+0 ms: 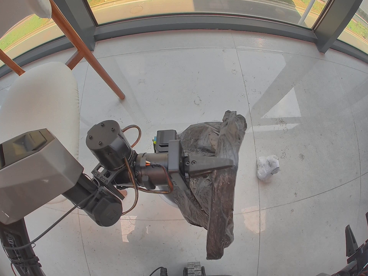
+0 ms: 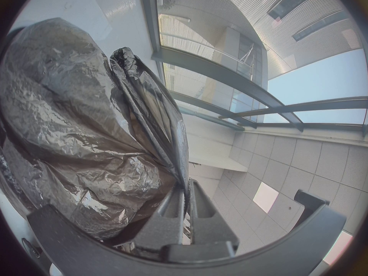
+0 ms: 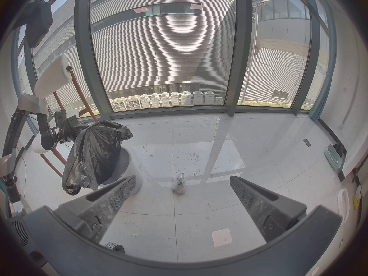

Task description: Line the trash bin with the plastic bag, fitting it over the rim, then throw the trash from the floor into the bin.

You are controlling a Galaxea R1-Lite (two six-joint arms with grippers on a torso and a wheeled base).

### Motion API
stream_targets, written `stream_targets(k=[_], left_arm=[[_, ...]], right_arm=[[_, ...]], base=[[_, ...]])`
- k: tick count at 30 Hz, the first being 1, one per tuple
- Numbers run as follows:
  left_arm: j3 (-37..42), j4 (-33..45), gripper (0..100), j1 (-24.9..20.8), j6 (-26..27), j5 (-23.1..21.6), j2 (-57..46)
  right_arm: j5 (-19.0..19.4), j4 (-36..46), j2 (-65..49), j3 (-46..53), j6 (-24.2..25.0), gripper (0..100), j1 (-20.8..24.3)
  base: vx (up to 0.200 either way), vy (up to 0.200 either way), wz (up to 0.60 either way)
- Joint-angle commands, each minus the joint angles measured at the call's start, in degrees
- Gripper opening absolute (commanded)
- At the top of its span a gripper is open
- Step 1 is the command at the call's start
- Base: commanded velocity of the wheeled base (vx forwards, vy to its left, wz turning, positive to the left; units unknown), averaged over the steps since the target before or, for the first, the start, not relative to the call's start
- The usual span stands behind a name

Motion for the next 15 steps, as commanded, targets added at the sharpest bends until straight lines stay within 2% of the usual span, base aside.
stream_targets(k=[1,3,5,10,15], left_arm=[[-0.1,-0.4,0,3.8,-0.3,0.3,1.3],[-0.1,-0.4,0,4.3,-0.2,0.5,1.3],[-0.4,-0.5,0,6.7,0.6,0.7,1.3],[-0.5,-0.4,0,9.3,5.9,1.6,0.4],[0.1,1.9,0,9.6,10.1,7.0,-4.2]], right_arm=[[0.0,0.0,-0.8,1.0,0.0,100,0.0],[0.0,0.0,-0.8,1.0,0.0,100,0.0],[0.0,0.0,-0.8,1.0,0.0,100,0.0],[0.0,0.0,-0.8,1.0,0.0,100,0.0],[0.0,0.0,-0.8,1.0,0.0,100,0.0]], base=[[0.000,0.000,0.00],[0.000,0.000,0.00],[0.000,0.000,0.00],[0.000,0.000,0.00],[0.000,0.000,0.00]])
